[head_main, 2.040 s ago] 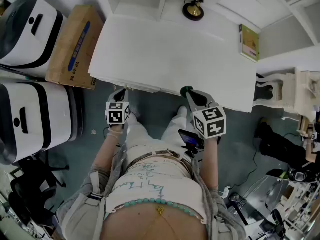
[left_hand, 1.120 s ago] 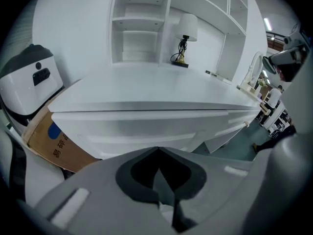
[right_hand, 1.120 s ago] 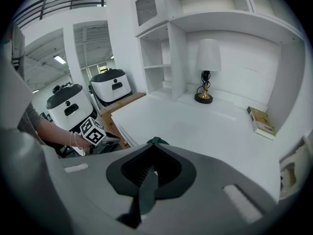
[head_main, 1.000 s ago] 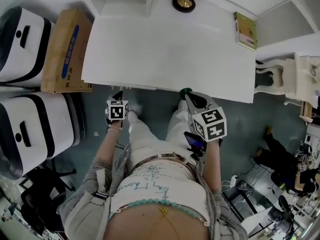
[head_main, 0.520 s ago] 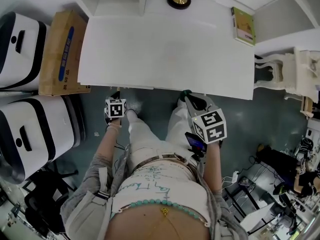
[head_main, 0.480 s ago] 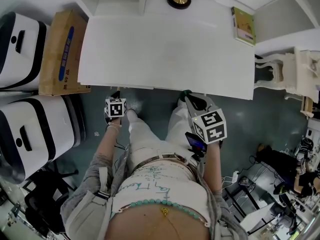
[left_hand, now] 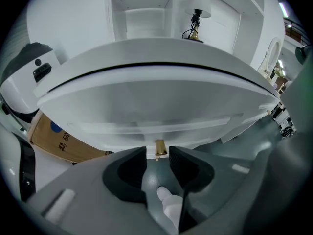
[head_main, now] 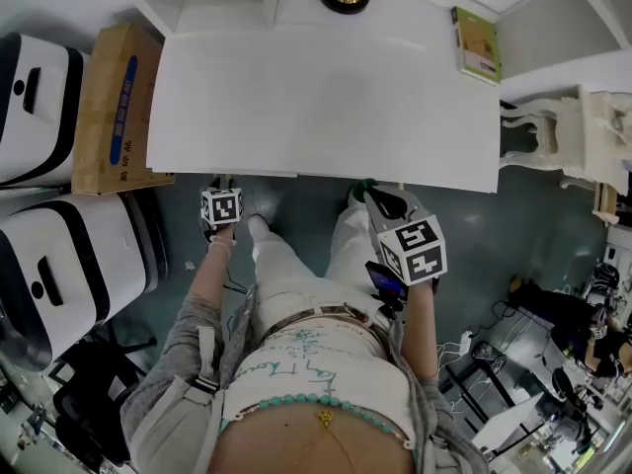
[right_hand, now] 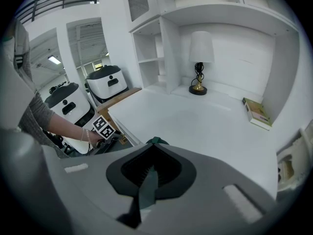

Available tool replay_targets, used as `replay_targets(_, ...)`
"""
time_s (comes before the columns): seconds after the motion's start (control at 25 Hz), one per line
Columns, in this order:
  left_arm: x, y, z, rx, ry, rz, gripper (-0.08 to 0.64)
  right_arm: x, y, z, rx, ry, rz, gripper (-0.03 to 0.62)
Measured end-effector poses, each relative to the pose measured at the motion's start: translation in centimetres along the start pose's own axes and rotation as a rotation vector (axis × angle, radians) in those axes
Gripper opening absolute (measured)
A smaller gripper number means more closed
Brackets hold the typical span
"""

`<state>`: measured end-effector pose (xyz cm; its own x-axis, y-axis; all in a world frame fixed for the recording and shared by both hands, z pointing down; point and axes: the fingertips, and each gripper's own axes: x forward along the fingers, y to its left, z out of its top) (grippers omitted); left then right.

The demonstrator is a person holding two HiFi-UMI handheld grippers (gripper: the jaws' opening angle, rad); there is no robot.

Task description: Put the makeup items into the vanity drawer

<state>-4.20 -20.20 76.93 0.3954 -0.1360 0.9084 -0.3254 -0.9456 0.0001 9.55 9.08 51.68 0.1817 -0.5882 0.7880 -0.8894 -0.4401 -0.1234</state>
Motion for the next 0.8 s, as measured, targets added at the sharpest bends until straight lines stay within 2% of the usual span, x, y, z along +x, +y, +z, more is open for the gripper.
replay_targets(0.48,2.2,-0.1,0.4,0.008,0.065,0.003,0.144,0.0,-1.3,-0.4,0.027,0.012,-0.018,0.029)
replay_targets(0.8,3.2,0.1,0.4,-0.027,0.085,0.014,0.143,-0.2,-1.7,-0.4,0.038,0.005,-0.024,0.029)
